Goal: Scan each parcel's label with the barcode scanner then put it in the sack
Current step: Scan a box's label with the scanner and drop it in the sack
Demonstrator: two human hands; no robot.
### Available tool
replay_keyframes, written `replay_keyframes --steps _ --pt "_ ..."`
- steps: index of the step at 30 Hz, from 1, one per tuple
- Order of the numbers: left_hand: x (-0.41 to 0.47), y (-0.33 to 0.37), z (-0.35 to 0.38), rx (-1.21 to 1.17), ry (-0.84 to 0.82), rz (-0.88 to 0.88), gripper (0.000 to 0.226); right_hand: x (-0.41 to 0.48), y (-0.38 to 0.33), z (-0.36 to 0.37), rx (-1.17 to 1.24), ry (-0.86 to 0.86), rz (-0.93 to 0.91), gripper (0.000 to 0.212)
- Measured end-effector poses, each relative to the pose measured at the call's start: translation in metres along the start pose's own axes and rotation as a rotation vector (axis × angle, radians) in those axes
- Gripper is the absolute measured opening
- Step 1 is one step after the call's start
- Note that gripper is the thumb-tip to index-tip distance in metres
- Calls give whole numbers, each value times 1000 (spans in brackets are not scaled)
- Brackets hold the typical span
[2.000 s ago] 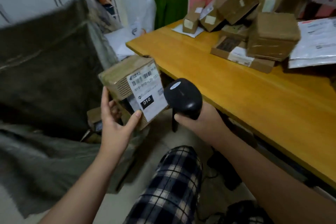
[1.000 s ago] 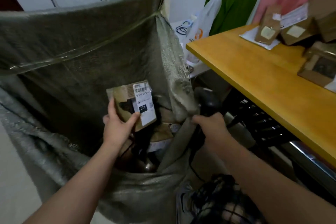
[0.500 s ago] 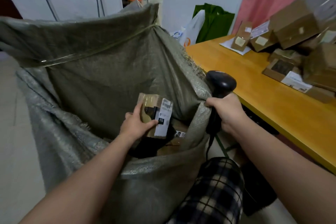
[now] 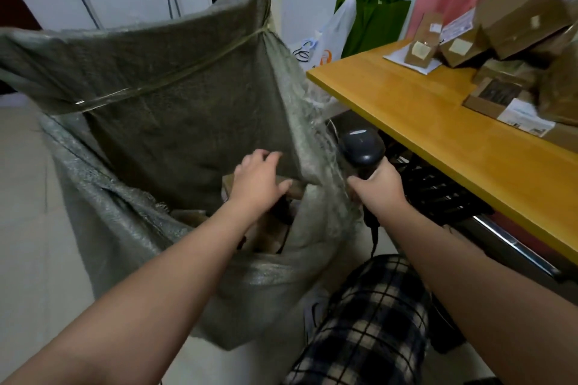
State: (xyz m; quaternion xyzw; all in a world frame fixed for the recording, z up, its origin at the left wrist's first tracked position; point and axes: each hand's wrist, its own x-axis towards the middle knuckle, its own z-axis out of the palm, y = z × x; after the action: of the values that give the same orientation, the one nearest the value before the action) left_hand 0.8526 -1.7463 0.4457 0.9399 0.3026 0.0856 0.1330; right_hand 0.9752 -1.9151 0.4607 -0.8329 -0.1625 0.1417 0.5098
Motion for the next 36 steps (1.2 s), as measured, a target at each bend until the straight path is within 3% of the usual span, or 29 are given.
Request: replay_keyframes --steps 10,20,23,27,36 --pt "17 155 -26 -121 88 378 54 -21 14 -137 2 267 -109 19" --pt "24 346 7 -200 23 696 59 -54 53 -311 136 603 58 18" --pt "50 398 23 -142 51 672 73 -42 68 -342 232 658 117 22" --pt "98 451 33 -101 66 492 87 -9 70 -361 229 644 98 19" --pt "133 517 40 -36 19 488 83 19 71 -383 118 699 41 27"
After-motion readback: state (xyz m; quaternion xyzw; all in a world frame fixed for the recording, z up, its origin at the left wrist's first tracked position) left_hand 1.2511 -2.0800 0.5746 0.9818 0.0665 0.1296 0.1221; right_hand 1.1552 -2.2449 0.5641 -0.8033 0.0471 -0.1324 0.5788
